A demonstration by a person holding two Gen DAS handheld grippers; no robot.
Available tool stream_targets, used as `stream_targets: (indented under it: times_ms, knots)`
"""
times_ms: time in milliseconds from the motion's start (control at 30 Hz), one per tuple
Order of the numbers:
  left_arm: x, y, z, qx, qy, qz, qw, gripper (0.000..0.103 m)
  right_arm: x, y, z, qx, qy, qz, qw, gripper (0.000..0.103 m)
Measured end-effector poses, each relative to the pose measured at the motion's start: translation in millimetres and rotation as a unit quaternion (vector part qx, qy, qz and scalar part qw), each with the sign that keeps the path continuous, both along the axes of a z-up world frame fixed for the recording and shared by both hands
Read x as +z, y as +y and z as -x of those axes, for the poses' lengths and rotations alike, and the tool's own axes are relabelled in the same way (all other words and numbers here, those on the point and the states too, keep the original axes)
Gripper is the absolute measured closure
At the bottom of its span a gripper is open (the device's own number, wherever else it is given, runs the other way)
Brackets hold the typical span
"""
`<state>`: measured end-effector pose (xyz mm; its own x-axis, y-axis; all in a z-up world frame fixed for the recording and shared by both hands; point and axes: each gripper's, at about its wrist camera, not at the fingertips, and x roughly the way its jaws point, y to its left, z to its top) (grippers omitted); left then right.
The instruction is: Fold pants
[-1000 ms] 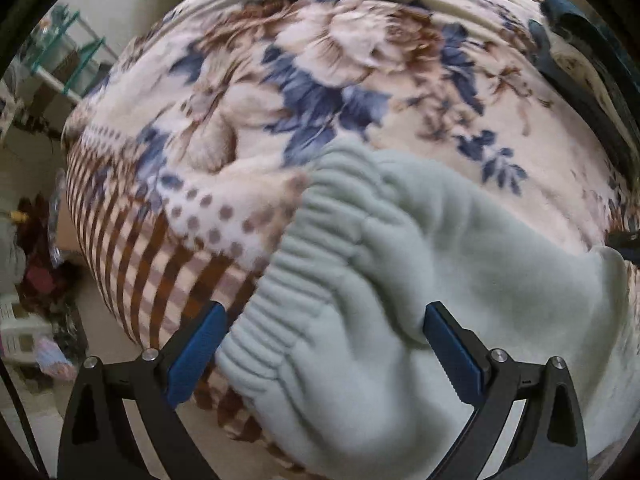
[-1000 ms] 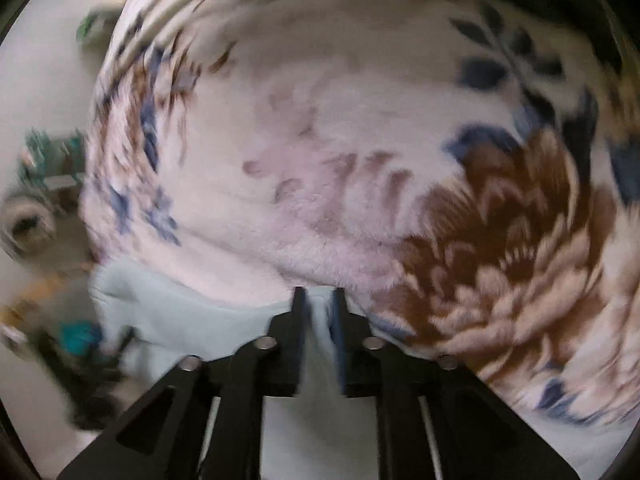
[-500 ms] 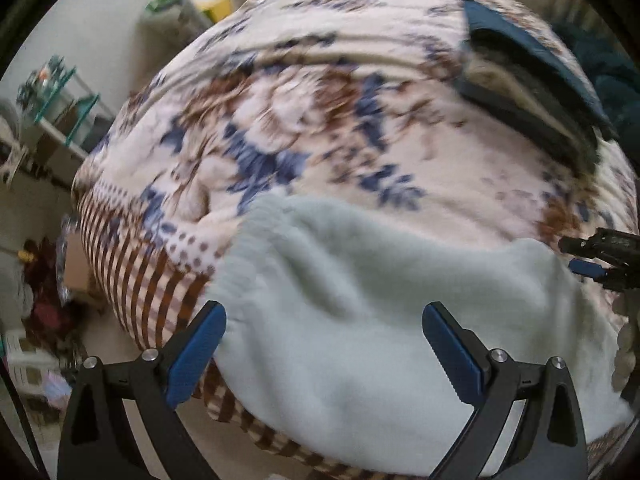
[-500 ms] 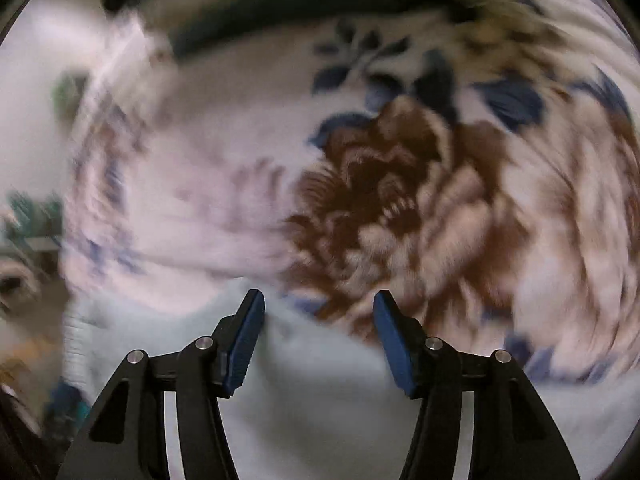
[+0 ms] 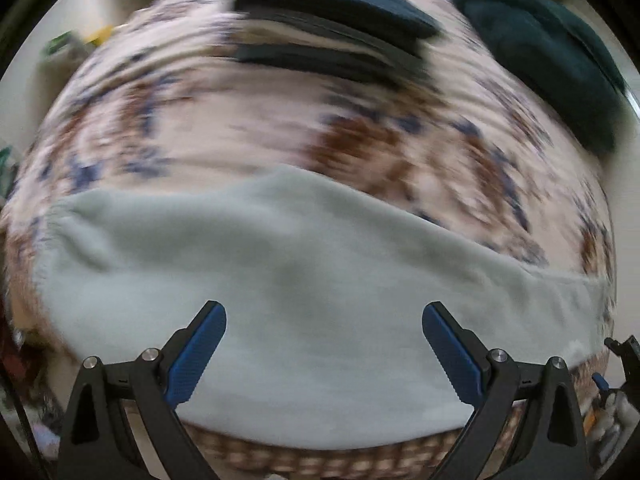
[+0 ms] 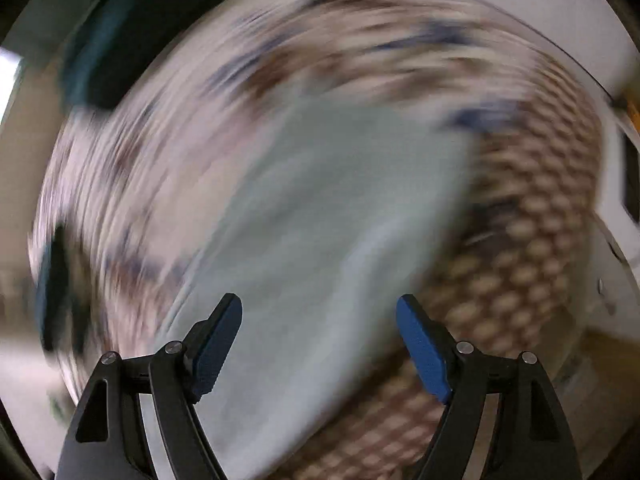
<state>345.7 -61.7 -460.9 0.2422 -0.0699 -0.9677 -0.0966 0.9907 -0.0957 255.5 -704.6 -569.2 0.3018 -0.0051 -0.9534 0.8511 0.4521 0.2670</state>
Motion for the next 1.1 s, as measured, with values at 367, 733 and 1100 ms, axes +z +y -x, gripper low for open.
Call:
stream_targets:
  times_ms: [367, 733, 1100]
  knots:
    - [-101, -192, -14, -0.137, 0.086, -0.023, 0.9866, 0.002, -78, -98, 20, -0.003, -0.037, -0.045, 0.998, 0.084]
    - [-139, -201, -11, -0.149, 0.097, -0.051, 0.9827, 0.0, -91, -99, 31, -0.028, -0.041, -0.094, 0.994, 0.067]
    - [-154, -203, -10, -0.13, 0.094, -0.052, 0.9857, 0.0, -131, -88, 49, 0.017, -0.156, -0.201, 0.967, 0.026]
